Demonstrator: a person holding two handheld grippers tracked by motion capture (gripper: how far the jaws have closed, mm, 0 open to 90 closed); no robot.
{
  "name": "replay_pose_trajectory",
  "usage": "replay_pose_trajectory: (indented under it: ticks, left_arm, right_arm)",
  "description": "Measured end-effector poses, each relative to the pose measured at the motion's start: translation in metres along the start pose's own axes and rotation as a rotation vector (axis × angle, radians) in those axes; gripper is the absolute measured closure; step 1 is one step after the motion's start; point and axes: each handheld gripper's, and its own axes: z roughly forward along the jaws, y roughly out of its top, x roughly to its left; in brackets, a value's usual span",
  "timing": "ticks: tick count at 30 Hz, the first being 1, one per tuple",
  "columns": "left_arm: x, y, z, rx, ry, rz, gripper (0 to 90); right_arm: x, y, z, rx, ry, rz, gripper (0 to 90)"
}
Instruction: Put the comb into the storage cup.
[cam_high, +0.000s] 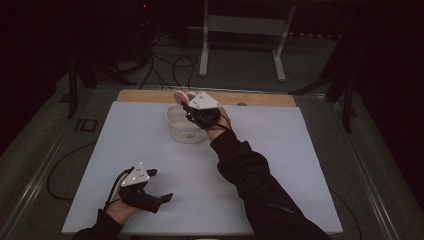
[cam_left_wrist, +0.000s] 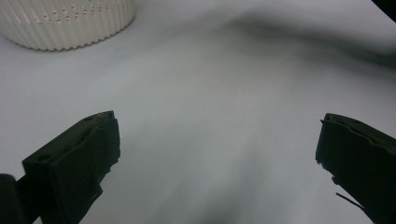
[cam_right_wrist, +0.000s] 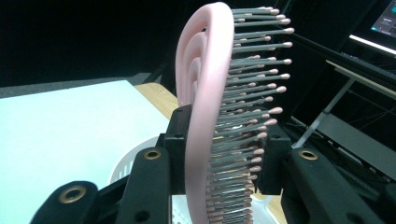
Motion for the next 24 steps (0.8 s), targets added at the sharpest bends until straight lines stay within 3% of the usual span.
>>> replay_pose_trajectory:
  ticks: [24]
  left_arm:
    - [0.000, 0.000, 0.001, 0.001, -0.011, -0.001, 0.2]
  right_arm:
    - [0.018, -0.017, 0.022, 0.052, -0.007, -0.078, 64.7]
